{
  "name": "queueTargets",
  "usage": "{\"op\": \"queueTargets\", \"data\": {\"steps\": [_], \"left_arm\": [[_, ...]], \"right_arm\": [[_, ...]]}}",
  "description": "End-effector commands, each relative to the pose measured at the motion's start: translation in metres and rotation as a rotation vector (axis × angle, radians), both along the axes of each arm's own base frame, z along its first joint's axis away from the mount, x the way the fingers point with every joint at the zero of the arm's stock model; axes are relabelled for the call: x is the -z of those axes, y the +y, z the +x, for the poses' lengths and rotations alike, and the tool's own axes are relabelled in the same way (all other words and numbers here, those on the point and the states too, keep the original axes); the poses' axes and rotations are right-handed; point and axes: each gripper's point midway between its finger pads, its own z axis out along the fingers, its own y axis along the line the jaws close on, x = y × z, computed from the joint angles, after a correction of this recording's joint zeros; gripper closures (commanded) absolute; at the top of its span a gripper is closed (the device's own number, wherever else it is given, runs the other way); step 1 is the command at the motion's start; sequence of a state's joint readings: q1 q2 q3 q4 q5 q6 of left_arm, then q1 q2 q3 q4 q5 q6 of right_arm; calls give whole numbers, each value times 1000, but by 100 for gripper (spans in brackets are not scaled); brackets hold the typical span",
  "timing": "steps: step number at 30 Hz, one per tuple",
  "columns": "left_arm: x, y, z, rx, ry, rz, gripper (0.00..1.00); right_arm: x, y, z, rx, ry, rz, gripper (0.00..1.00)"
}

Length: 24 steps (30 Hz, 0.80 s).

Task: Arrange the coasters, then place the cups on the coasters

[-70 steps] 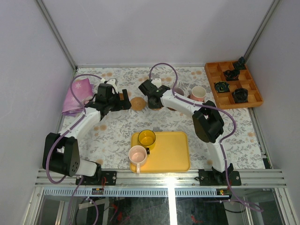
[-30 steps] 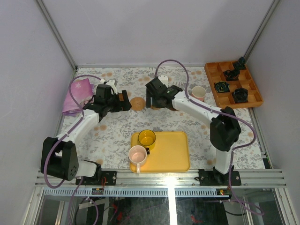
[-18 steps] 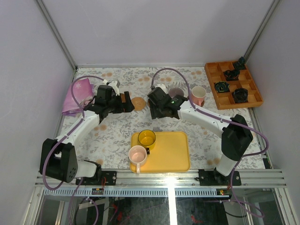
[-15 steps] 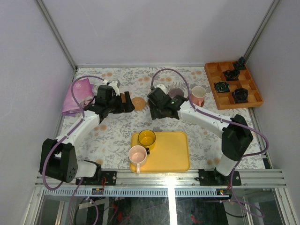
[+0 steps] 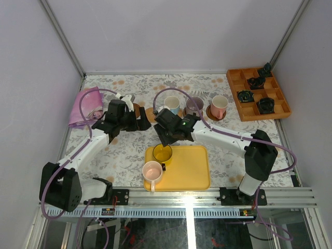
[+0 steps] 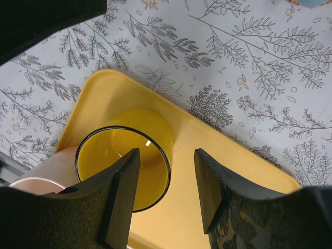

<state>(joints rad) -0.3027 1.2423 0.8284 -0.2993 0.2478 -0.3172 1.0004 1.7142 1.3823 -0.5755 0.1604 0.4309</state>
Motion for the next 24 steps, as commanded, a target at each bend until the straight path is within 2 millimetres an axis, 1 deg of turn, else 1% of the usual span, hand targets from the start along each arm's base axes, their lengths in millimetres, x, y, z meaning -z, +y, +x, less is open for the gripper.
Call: {"op": "queueTargets", "data": {"steps": [1,5,9,11,17,21,24], "left_arm": [[-4,-3,-10,9,-5,-22,0],[-2,-4,-15,10,2,-27,0],[-4,-7,-16,16,1,-34,0],[-5,-8,-16,21,-2,-34,0],[-5,-10,-16,32,-4,-34,0],[-5,-17,-16,60,-1,-44,0],[-6,-23,-16,89,-6,-52,0]], "right_arm": [[6,-5,-13,-42,25,-36,46],[18,-9,-17,-46,45,-71,46],[27,-8,-17,-46,54,-86,47],[32,-7,-17,-48,58,-94,49],[42,-10,-14,-26,58,-117,72],[41,-20,-13,32,49,-143,99],[38,-40,-14,135,38,-186,100]]}}
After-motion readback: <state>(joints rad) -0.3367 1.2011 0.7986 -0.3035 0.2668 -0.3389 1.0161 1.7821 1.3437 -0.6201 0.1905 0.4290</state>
